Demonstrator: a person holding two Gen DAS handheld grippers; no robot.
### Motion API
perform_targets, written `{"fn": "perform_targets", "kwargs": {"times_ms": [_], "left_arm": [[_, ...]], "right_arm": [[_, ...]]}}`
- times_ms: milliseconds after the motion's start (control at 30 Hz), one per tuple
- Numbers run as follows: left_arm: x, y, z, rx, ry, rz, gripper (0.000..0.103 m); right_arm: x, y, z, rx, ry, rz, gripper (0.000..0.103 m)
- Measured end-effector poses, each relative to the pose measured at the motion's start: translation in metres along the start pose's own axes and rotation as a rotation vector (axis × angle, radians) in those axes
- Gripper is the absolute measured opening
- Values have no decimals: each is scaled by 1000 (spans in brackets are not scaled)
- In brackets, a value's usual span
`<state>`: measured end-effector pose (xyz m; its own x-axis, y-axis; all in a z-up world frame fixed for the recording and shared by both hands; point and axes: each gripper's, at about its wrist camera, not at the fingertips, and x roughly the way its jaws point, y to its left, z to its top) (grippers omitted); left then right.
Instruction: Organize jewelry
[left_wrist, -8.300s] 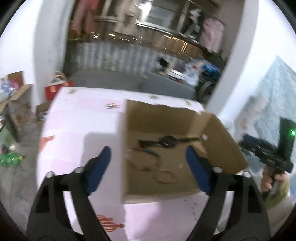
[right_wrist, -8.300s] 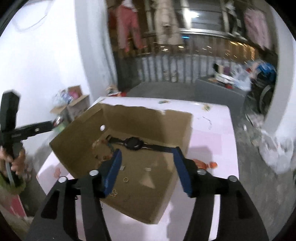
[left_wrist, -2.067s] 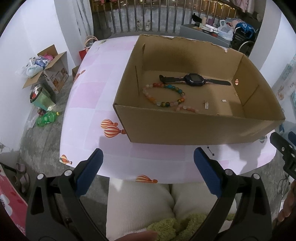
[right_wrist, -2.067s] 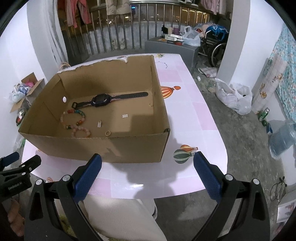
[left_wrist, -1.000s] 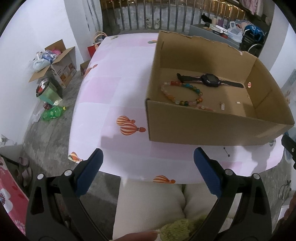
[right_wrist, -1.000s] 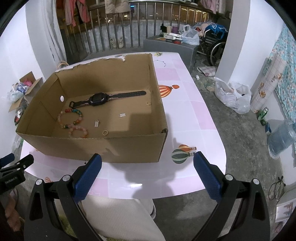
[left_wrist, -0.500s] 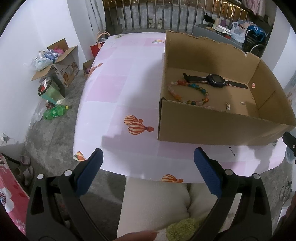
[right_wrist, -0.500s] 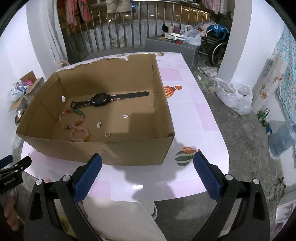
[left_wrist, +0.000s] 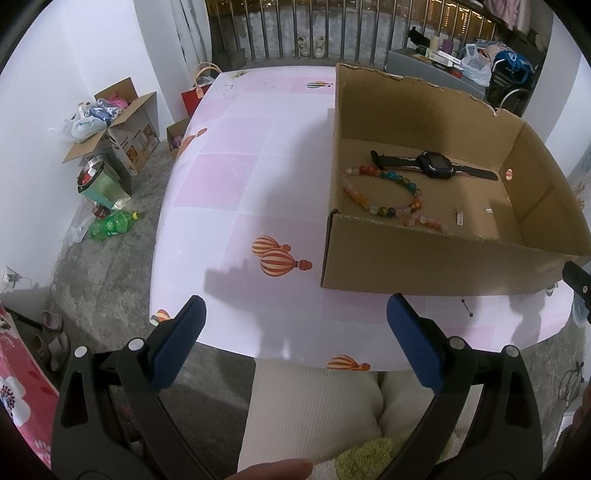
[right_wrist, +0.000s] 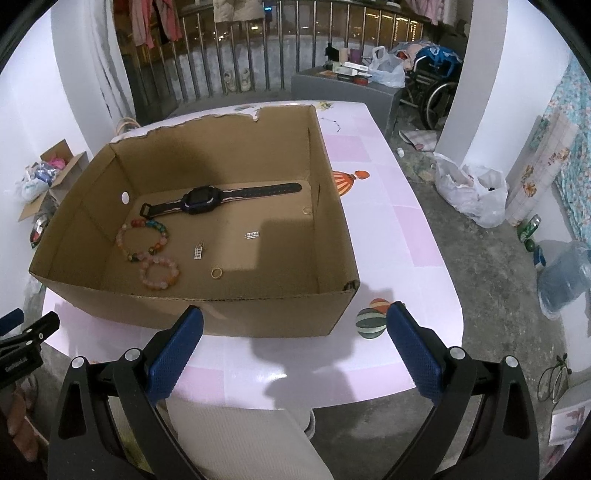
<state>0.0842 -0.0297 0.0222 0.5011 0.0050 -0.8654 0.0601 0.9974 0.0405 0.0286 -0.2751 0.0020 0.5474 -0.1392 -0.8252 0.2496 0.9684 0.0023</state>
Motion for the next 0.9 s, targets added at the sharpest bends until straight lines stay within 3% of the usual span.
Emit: {"fn": "perform_targets", "kwargs": {"times_ms": [900], "left_arm": [[0,-1,1,8,-4,-2,95]], "right_arm": [[0,1,1,-2,2,-1,96]]}}
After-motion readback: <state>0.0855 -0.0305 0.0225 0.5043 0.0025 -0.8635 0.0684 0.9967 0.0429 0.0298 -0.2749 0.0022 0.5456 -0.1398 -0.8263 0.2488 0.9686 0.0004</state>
